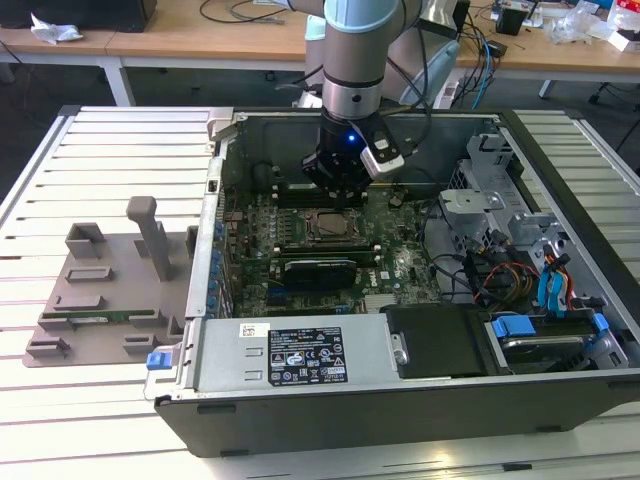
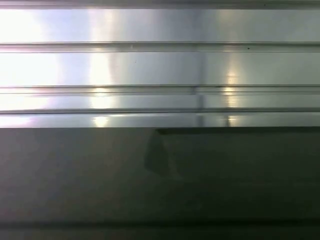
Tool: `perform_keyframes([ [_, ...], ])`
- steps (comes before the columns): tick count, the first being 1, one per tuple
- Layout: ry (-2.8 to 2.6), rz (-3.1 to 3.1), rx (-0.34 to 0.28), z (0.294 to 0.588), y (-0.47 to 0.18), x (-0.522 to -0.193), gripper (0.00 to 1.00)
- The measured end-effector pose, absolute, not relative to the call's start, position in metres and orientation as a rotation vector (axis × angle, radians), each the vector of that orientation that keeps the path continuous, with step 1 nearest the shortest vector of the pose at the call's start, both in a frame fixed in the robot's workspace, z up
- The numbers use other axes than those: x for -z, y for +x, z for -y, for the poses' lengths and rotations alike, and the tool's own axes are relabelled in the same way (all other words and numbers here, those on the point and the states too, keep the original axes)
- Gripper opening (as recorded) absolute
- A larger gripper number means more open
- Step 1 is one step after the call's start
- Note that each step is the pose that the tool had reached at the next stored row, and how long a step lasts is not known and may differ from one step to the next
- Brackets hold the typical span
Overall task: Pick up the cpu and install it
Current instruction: 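Install the first cpu locking lever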
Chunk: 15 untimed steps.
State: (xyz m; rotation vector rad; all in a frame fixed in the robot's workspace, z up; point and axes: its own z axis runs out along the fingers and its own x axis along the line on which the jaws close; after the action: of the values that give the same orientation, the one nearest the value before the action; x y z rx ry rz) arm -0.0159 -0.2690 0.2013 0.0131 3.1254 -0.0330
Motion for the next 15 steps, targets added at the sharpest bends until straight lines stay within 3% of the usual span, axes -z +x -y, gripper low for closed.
perform_keyframes([
  [15,0.013,-3.125,0.033,0.283,-0.016,-0.207,0.11],
])
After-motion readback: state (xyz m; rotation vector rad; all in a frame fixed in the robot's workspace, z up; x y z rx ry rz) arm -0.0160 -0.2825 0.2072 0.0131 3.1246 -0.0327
